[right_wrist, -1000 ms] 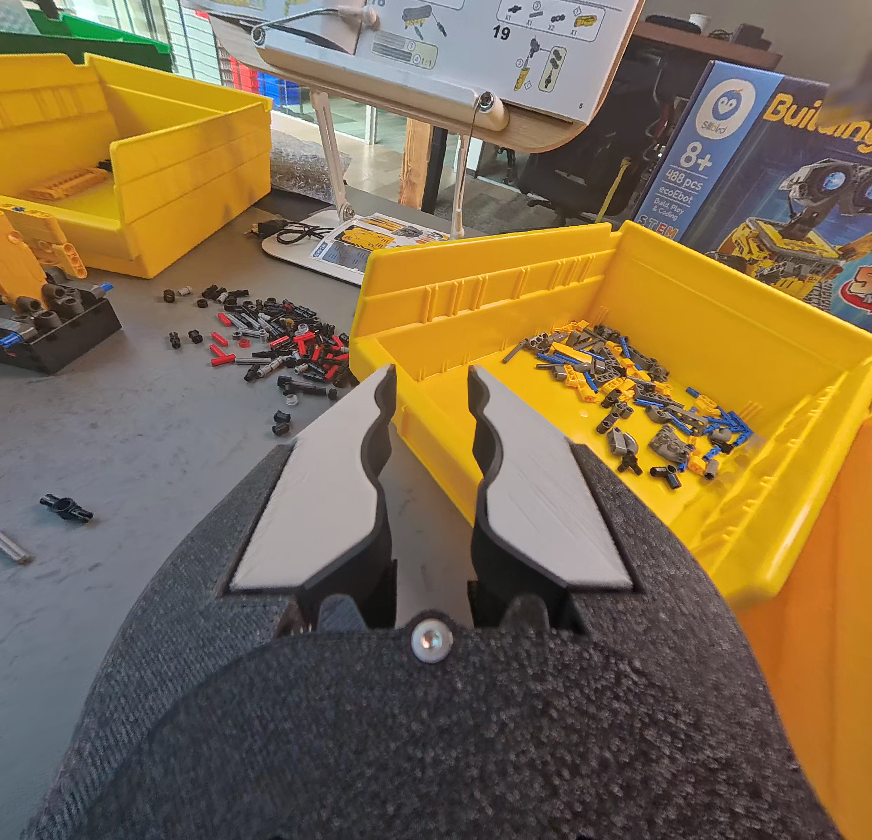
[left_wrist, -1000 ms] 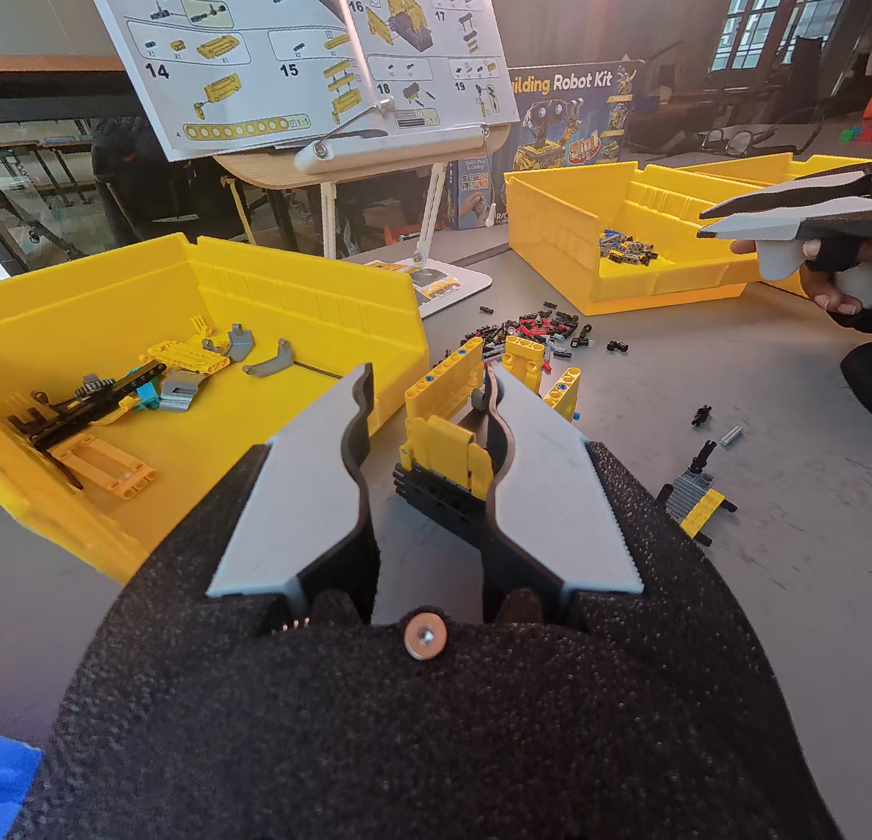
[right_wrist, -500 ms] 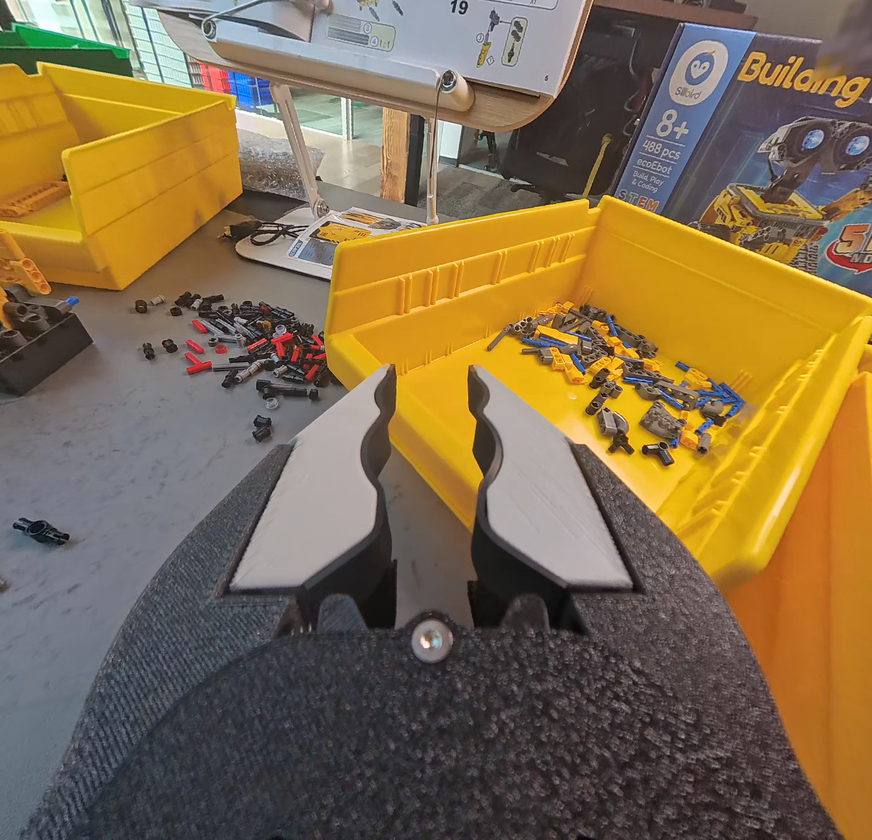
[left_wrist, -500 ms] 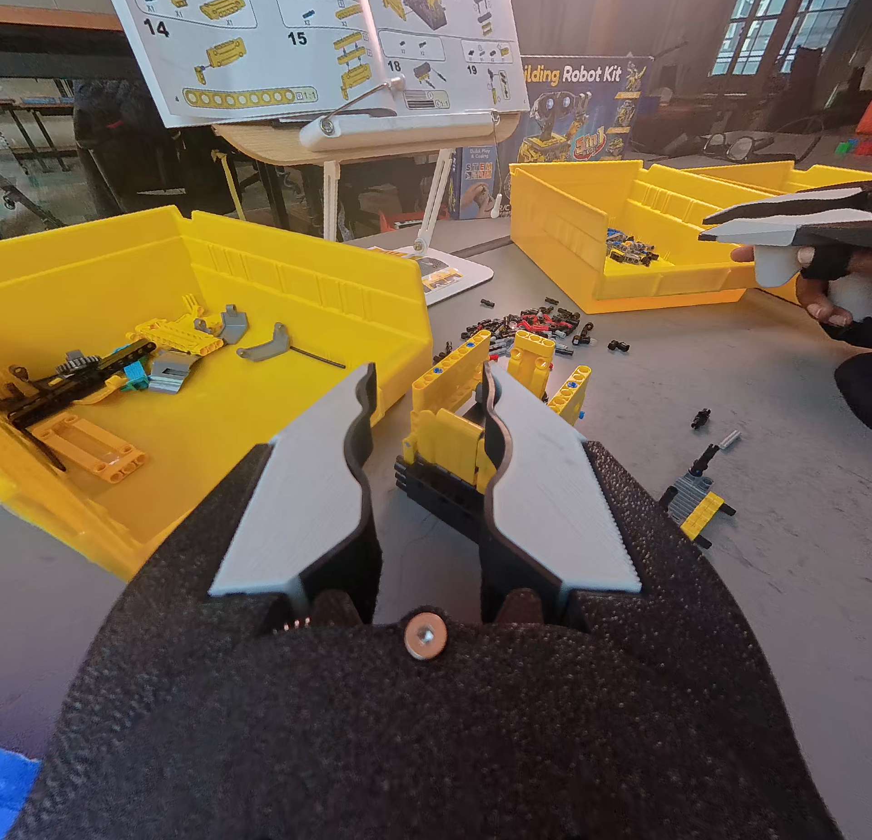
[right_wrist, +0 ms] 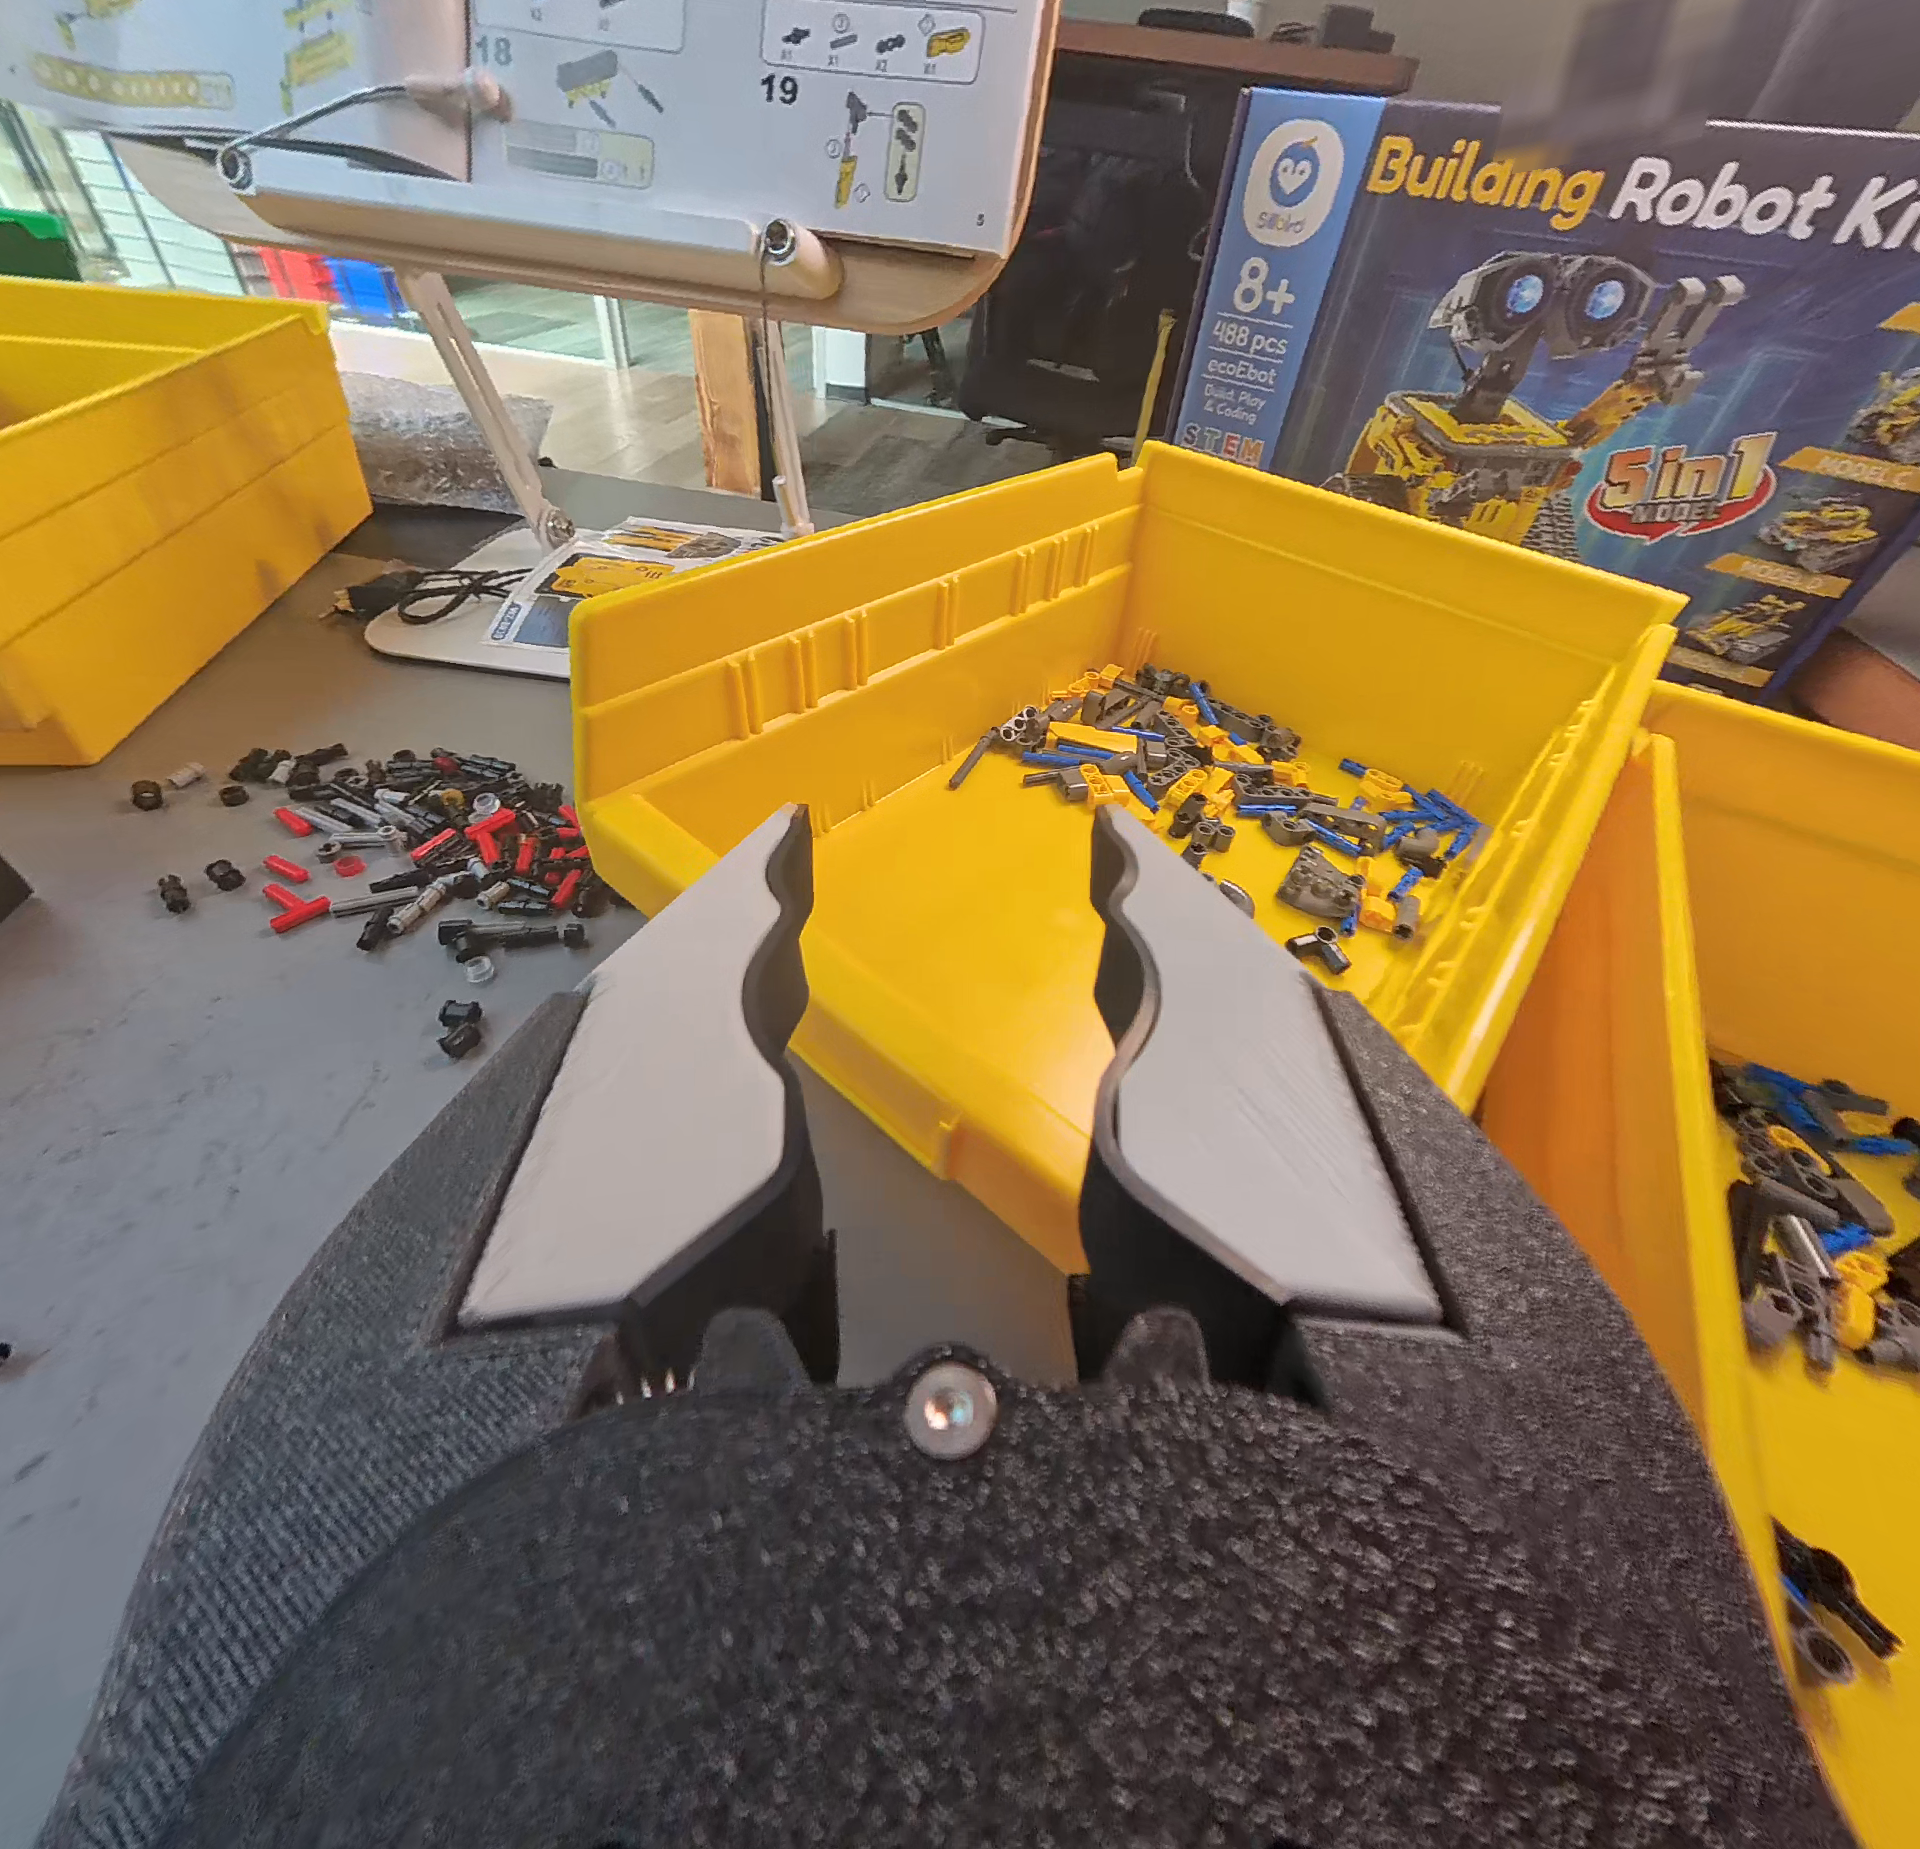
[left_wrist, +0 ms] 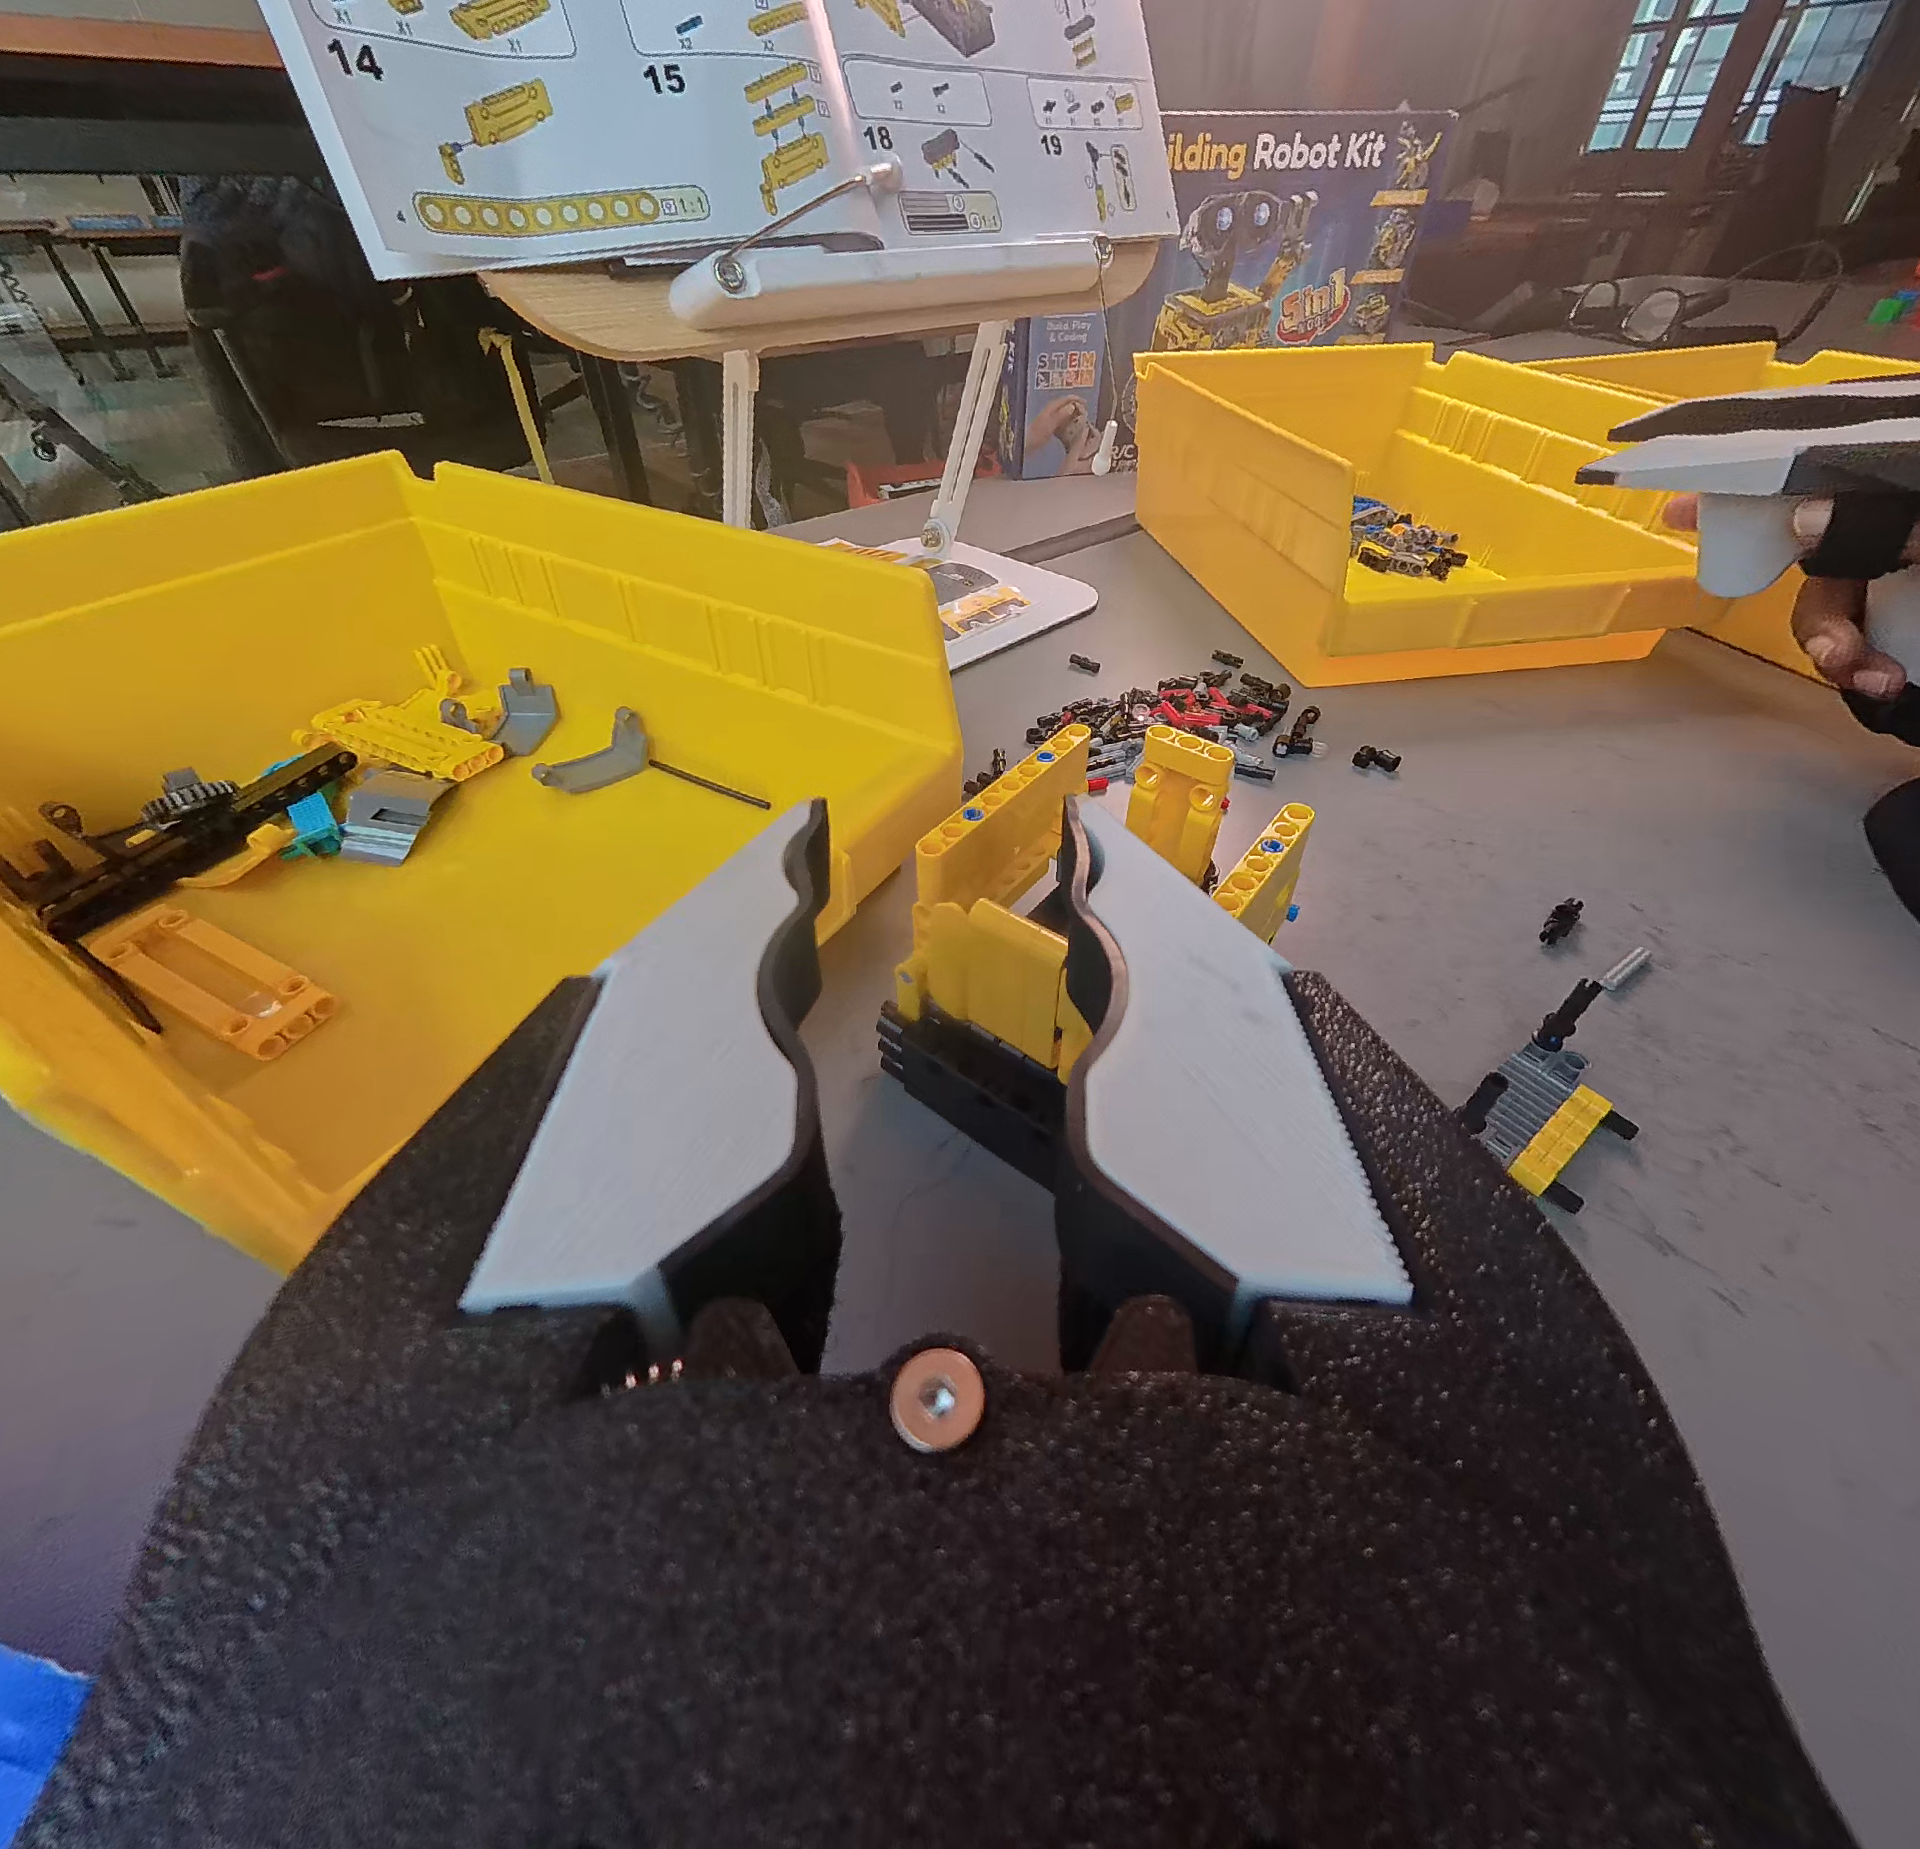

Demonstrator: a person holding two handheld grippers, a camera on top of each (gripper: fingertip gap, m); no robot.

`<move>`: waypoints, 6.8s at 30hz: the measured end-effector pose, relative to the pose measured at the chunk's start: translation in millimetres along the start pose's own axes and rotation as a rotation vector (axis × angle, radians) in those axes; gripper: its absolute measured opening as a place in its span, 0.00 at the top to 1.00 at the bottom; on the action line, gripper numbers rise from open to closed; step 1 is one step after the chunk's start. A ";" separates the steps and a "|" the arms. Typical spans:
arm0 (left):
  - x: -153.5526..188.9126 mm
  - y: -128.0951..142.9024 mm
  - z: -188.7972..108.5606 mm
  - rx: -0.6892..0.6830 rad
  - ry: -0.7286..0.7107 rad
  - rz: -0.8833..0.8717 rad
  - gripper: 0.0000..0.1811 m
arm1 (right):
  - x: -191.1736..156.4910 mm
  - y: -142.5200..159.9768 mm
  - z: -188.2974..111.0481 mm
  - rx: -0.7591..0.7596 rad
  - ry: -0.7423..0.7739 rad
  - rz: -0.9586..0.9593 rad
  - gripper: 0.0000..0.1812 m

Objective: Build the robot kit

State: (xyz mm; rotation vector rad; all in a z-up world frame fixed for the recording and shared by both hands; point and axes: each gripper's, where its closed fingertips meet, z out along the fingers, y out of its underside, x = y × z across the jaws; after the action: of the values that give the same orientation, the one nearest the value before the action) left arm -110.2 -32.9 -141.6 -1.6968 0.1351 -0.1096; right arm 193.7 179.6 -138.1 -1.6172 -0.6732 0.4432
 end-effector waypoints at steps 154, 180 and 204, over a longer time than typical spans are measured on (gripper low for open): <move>-6.8 4.0 -12.8 -0.040 -0.033 -0.010 0.78 | -216.3 67.4 -101.1 -0.828 -1.260 -1.123 0.96; -13.2 0.0 -18.4 -0.024 -0.043 -0.043 0.77 | -248.2 100.0 -98.4 -0.811 -1.255 -1.196 0.94; -10.3 -5.8 -21.4 -0.003 -0.018 -0.086 0.77 | 153.2 24.2 -92.7 -1.095 -0.359 -0.484 0.89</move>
State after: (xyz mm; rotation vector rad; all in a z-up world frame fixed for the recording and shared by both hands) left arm -123.5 -51.6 -133.0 -1.7064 0.0493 -0.1584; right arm 372.2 207.4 -133.1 -2.2838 -1.7349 -0.0457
